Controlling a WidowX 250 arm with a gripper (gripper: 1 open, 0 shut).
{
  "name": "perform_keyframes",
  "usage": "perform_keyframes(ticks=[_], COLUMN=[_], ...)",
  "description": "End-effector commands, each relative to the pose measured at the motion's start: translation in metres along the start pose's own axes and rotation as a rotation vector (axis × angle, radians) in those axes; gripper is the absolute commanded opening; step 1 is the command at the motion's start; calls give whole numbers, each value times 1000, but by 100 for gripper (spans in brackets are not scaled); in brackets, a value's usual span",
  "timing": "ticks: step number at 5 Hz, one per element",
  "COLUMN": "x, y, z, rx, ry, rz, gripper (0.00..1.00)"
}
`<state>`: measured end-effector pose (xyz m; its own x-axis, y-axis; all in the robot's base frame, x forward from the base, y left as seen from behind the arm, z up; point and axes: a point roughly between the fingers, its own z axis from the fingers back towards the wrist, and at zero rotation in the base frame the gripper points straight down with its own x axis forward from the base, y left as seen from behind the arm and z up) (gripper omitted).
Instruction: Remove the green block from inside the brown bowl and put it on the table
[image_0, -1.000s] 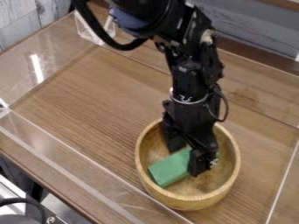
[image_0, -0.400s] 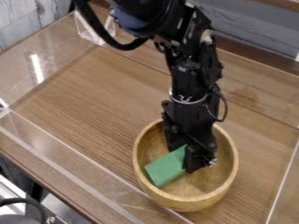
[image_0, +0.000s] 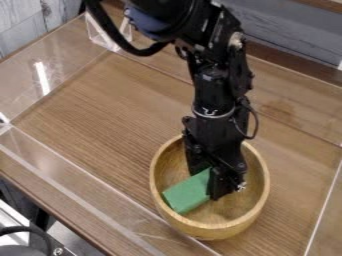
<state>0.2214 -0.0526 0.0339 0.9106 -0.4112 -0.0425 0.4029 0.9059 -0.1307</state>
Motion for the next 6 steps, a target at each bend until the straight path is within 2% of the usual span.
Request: perform_keyframes(ticks=[1, 6], x=[5, -2], y=[2, -1], z=[16, 20], rx=[9, -12], ry=[-49, -40], rz=[9, 53], gripper=[0, 0])
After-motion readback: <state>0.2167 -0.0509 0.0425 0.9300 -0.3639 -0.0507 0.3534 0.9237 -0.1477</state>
